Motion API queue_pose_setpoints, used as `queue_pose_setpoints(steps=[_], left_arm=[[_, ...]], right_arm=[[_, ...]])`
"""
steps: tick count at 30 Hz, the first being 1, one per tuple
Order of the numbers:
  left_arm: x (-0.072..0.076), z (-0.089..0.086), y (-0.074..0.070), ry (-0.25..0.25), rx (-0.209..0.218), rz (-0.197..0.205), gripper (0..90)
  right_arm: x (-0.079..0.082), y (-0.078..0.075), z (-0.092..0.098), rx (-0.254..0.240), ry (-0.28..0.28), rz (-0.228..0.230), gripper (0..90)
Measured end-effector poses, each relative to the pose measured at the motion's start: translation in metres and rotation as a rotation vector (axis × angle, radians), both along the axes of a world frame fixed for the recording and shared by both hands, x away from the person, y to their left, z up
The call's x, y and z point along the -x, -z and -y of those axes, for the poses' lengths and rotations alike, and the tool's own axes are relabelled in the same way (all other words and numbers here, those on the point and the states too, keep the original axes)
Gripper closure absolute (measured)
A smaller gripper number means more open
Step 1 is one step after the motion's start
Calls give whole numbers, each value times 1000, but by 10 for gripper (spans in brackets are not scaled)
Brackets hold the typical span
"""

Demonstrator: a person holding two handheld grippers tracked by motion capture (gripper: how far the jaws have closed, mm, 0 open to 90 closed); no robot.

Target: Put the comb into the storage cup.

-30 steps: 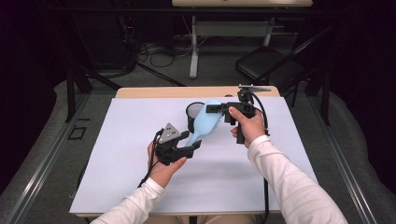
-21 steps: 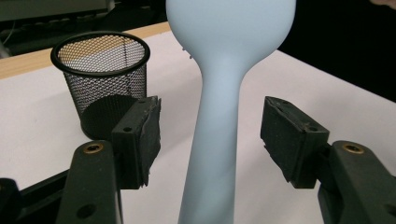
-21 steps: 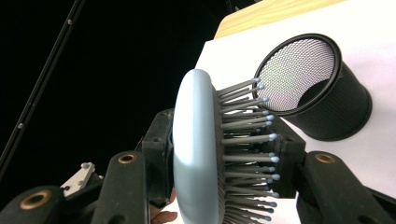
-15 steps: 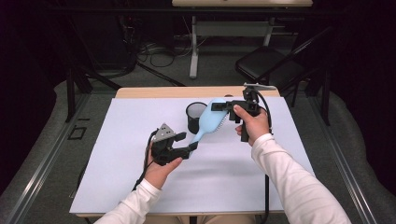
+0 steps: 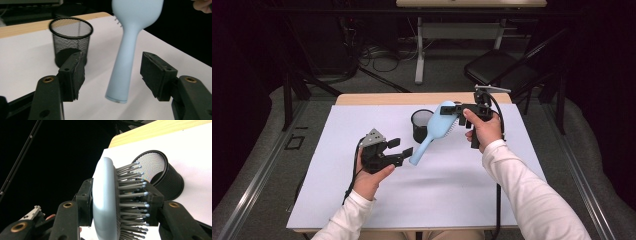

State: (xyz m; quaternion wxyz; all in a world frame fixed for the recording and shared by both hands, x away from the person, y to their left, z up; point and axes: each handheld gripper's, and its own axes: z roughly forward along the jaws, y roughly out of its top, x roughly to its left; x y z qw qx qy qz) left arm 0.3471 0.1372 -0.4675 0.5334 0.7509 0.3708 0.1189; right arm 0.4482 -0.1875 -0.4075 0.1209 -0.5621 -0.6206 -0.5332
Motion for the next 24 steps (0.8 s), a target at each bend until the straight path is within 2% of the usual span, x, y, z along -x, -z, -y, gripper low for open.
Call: queue_pose_setpoints(steps=[3, 7, 15, 17, 20, 21, 24], left_arm=[[-2, -7, -1, -15, 28, -35, 268], [0, -13, -3, -49, -24, -5, 242], [-2, -24, -3, -95, -48, -9, 144], [-2, -25, -2, -109, -53, -4, 84], [-3, -29, -2, -126, -32, 2, 33], [-4, -31, -2, -128, -26, -9, 7], [-5, -33, -3, -109, -24, -21, 4]], right_arm=[[0, -4, 0, 3, 6, 3, 516], [0, -8, -1, 5, 11, 12, 516], [0, -15, -1, 15, 21, 28, 516], [0, -16, 0, 19, 25, 30, 516], [0, -18, 1, 24, 34, 34, 516], [-1, -19, 1, 28, 37, 36, 516], [-1, -22, 1, 40, 45, 39, 516]])
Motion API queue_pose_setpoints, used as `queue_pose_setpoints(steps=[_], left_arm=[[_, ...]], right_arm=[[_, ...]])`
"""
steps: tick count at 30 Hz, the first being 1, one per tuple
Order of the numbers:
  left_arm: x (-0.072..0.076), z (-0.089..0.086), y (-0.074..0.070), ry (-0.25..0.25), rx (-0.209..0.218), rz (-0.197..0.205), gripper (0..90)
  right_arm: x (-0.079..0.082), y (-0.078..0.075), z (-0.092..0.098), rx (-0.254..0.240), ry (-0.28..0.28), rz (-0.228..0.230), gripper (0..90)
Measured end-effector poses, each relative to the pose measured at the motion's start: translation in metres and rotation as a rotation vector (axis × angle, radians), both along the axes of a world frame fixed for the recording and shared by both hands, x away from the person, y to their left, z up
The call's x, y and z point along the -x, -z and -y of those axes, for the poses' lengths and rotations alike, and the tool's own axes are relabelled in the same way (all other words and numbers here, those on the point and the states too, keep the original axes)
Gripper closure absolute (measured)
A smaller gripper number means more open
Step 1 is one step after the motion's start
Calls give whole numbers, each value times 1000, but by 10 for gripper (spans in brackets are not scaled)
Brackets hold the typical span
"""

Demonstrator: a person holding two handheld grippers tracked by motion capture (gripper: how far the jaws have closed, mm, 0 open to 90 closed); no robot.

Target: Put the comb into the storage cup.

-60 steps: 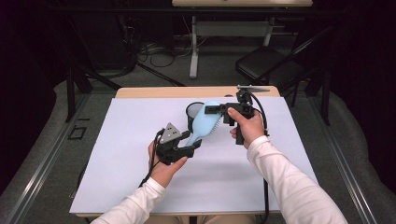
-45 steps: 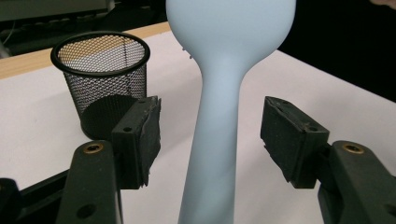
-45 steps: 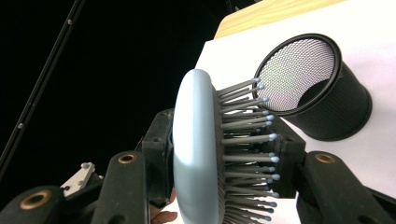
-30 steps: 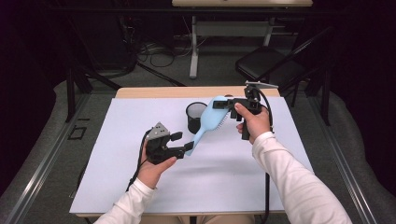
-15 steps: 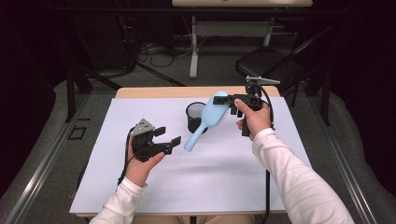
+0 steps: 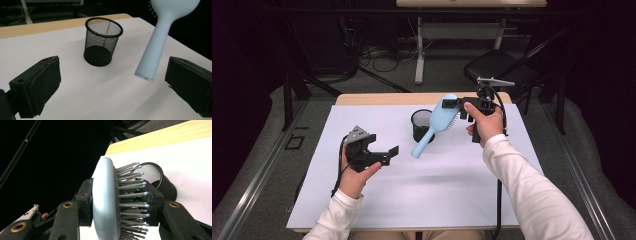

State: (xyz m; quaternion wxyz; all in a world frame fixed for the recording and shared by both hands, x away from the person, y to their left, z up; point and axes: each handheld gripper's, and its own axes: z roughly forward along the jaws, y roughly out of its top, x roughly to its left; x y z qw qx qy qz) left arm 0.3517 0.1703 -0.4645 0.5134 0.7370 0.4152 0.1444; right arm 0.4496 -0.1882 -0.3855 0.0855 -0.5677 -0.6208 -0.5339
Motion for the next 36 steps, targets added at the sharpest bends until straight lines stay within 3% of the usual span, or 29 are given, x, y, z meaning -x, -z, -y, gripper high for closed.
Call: queue_pose_setpoints(steps=[6, 11, 15, 24, 36], left_arm=[[1, -8, 2, -14, 7, 5, 4], [3, -14, 5, -15, 36, -1, 4], [3, -18, 5, -18, 10, 6, 4], [0, -24, 6, -42, 46, -2, 4], [-5, -20, 7, -43, -3, -16, 4]], right_arm=[[-1, -11, -1, 19, 12, 20, 516], [-3, -20, -2, 29, 22, 32, 515], [-6, -27, -3, 44, 33, 52, 515], [-16, -44, -7, 99, 75, 102, 514], [-26, -56, -7, 140, 129, 131, 513]])
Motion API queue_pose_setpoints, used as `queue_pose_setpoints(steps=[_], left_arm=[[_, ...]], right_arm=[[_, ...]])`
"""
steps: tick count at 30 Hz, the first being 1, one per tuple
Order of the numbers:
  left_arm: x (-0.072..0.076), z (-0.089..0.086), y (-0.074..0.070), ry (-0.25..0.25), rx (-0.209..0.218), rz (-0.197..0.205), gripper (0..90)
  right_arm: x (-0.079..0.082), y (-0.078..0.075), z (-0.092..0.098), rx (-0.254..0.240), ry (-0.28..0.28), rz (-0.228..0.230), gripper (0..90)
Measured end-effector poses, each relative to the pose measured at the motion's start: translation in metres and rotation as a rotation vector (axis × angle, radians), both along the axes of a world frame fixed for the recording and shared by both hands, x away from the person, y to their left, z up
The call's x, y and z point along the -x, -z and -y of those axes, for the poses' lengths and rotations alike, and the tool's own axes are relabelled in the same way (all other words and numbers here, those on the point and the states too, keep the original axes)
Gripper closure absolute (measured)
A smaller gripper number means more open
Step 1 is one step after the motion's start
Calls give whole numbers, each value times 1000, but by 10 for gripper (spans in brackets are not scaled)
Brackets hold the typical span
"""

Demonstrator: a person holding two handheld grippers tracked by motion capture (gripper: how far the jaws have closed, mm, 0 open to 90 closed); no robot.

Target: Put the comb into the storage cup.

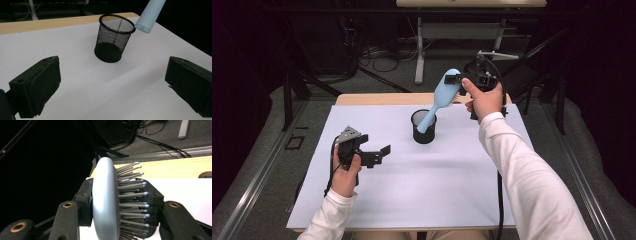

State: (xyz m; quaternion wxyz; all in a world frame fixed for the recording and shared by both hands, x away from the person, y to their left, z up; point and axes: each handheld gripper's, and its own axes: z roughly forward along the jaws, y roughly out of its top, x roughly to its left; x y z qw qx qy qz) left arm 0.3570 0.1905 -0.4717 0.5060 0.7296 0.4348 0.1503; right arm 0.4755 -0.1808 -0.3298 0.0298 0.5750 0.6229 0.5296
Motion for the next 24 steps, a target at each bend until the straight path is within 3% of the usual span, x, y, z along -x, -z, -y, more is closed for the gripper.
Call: queue_pose_setpoints(steps=[12, 24], left_arm=[[2, 1, -2, 7, -10, -8, 4], [3, 2, 1, 5, -19, -9, 4]], right_arm=[[-11, -9, -2, 23, 65, 19, 513], [-19, -25, -17, 84, 92, 85, 512]])
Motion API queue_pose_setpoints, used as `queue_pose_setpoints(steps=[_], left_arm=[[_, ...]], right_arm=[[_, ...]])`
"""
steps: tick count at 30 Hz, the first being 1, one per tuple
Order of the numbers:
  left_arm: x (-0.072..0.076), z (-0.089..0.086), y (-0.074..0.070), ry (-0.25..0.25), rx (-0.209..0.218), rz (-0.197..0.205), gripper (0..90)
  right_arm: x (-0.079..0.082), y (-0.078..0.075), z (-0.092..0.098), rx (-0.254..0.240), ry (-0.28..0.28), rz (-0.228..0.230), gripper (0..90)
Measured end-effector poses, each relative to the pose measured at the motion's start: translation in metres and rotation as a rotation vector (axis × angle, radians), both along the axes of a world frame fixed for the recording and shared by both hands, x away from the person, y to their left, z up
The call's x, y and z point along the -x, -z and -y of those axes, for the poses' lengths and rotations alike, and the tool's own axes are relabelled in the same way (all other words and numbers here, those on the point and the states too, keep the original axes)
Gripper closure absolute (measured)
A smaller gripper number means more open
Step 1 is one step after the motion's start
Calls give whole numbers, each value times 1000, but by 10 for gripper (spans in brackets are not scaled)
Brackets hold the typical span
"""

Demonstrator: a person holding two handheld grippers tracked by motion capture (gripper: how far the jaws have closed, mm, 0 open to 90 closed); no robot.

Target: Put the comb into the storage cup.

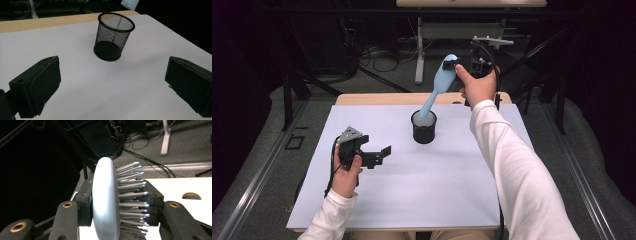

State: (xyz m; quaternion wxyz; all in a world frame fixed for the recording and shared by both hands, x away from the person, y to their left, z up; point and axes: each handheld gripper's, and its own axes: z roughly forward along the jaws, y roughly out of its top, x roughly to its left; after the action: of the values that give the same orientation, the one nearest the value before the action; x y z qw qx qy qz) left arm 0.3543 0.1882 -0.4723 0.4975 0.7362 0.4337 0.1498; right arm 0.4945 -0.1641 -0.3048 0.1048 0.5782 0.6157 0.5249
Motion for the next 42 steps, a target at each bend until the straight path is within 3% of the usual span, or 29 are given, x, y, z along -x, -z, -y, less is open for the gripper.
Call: queue_pose_setpoints(steps=[2, 18, 42], left_arm=[[0, 0, 2, 1, -6, -13, 4], [1, 0, 3, 10, -2, -7, 4], [2, -1, 1, 11, 6, -5, 4]], right_arm=[[0, -2, -1, 11, 0, 8, 512], [-3, 1, -11, 110, 21, 45, 512], [3, 26, -38, 195, -7, 105, 507]])
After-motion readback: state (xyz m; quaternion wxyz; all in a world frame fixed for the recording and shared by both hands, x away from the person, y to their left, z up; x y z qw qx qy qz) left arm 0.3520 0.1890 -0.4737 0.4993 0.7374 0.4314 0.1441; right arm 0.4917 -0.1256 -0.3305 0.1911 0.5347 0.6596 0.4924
